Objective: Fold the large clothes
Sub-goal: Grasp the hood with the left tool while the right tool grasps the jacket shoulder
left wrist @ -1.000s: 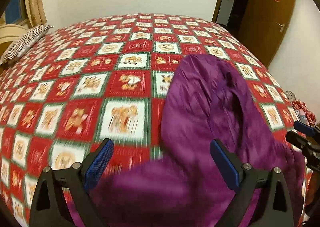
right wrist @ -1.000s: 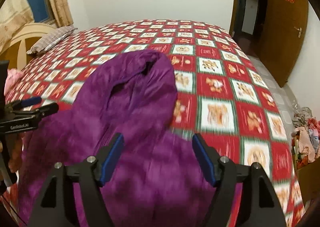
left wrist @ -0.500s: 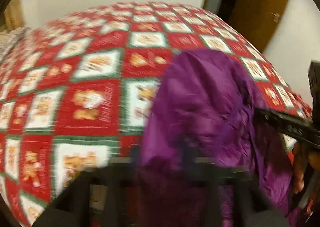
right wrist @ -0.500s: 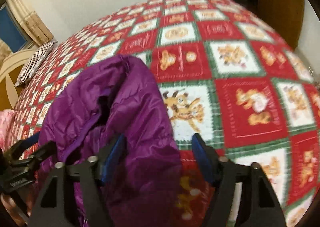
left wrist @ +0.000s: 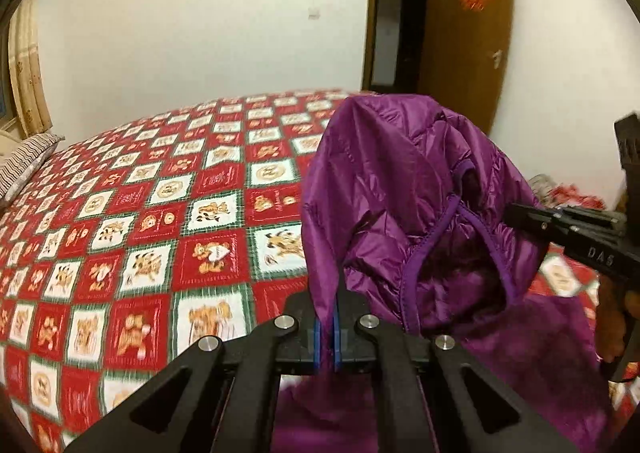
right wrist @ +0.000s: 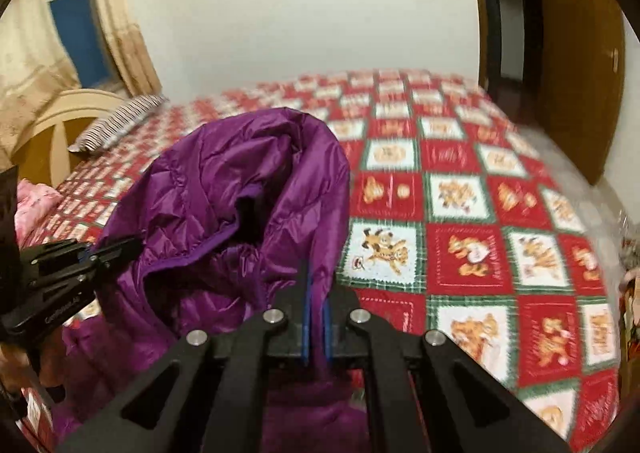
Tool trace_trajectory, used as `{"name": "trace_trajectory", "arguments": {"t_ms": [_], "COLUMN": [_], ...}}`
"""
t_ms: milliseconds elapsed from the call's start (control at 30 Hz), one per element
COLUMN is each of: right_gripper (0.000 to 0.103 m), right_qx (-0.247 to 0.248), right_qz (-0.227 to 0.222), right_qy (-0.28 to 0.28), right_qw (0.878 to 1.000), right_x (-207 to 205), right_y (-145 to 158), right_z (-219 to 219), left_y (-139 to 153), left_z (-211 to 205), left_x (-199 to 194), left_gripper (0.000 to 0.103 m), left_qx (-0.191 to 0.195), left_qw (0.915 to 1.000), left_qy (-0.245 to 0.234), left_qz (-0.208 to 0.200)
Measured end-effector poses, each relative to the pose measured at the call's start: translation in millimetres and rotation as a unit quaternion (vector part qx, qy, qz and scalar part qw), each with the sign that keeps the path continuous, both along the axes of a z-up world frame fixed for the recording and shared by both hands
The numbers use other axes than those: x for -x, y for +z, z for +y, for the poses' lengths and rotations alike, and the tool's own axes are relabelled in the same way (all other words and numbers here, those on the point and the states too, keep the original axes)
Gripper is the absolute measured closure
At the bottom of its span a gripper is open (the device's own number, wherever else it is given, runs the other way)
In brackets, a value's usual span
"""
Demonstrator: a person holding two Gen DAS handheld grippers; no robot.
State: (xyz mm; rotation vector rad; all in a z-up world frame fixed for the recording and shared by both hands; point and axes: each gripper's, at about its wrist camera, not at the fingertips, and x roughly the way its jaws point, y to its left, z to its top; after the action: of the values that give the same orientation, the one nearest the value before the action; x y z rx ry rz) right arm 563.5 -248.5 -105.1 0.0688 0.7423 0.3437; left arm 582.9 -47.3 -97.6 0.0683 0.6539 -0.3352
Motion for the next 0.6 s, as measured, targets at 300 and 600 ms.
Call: {"name": "trace_trajectory", "arguments": {"t_ms": [300,600], "right_gripper": [0.095,0.08], "right_qx": [0.009,0.023], "right_qz": [-0.061,0.062], "right_qy": [0.015,-0.003], "right_qw": [0.998,0.998], "right_x": [128.0,198.3], "right_y": [13.4,-40.7], "right_z": [-3.2,-52.3], "left_y": [6.0,-46.4], "left_z": [18.0,53.2], "left_x": [153.6,206.4], "left_gripper": [0.099,0.072], "left_qx": [0.018,-0.033], "left_qw": [0.9968,0.9991], "left_qy": [-0.023,-0.018], "left_qz": [-0.074,0.017]}}
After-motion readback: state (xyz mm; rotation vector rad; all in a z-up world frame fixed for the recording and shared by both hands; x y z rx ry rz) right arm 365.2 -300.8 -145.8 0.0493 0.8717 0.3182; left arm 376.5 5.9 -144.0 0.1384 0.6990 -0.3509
